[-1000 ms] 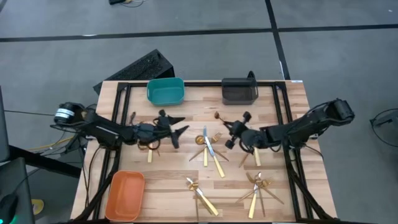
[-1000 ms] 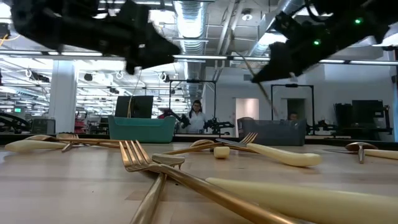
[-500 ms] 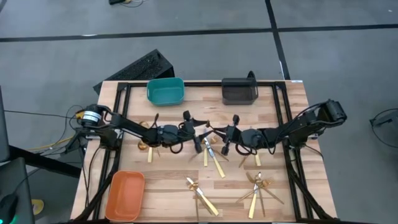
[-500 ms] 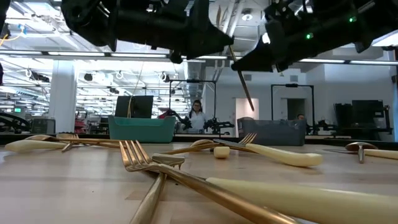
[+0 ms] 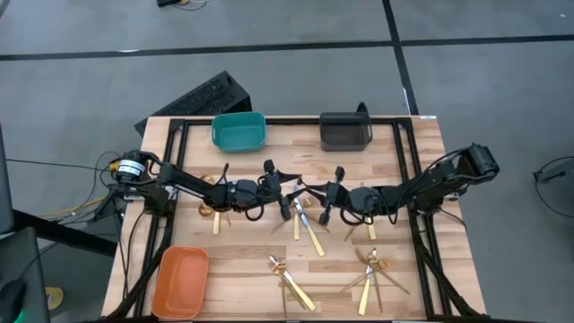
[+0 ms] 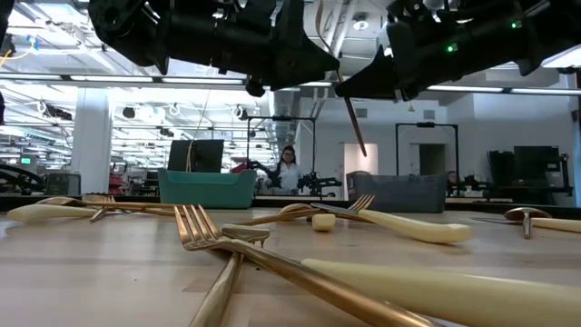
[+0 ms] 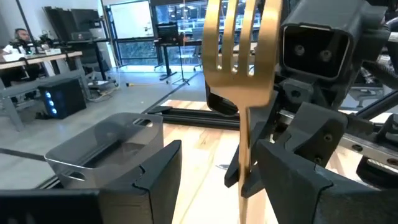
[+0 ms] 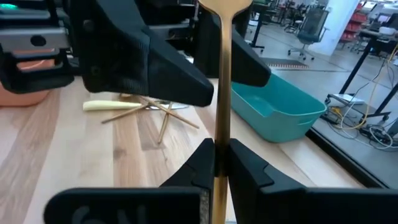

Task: Sort silverware by color (type)
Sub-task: Put the gold fork into the green bin

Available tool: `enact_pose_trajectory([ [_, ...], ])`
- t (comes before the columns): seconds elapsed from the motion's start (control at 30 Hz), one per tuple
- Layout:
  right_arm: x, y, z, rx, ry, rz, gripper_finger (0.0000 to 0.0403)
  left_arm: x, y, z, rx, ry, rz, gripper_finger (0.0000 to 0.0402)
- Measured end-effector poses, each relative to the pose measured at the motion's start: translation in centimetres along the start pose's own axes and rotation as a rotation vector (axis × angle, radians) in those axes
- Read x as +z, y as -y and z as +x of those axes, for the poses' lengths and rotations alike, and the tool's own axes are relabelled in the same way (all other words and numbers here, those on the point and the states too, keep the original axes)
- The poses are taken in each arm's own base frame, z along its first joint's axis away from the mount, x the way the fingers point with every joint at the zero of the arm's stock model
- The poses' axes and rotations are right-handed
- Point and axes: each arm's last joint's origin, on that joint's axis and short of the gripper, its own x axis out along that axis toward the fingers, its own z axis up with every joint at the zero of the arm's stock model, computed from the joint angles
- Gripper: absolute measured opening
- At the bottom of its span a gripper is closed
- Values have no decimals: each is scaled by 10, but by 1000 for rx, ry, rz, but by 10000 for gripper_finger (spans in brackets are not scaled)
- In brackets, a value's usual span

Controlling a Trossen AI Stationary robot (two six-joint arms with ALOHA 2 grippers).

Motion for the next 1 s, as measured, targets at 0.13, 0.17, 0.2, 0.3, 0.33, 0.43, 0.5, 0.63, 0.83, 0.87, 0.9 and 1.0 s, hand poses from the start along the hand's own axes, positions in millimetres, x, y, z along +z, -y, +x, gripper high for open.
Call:
enact_pose_trajectory([
  [0.13, 0, 1, 1, 2, 3, 6, 52, 0, 0, 0, 0, 0, -5, 196],
  [0.17, 0, 1, 1, 2, 5, 6, 52, 0, 0, 0, 1, 1, -6, 196],
  [0.2, 1, 1, 1, 2, 9, 9, 52, 0, 0, 0, 5, 2, -6, 196],
  [0.3, 2, 1, 0, 5, 17, 15, 52, 2, 0, 0, 7, 15, -7, 189],
  [0.33, 2, 1, 0, 5, 16, 14, 52, 3, 0, 0, 8, 24, -11, 183],
  [0.43, 2, 1, 0, 5, 17, 15, 52, 5, -2, 0, 1, 46, -9, 160],
  [0.5, 2, 1, 1, 6, 17, 15, 52, 5, -3, 1, -20, 49, 5, 141],
  [0.63, 2, 1, 0, 5, 17, 16, 52, 5, -8, 4, -61, 51, 1, 102],
  [0.83, 2, 3, 2, 25, 17, 20, 52, 5, -12, 6, -75, 51, -17, 42],
  [0.87, 2, 3, 3, 35, 17, 20, 52, 4, -12, 6, -74, 51, -17, 32],
  [0.9, 2, 3, 3, 45, 17, 21, 52, 4, -12, 6, -75, 51, -17, 24],
  [1.0, 2, 4, 4, 53, 17, 18, 52, 4, -11, 6, -85, 51, -17, 6],
])
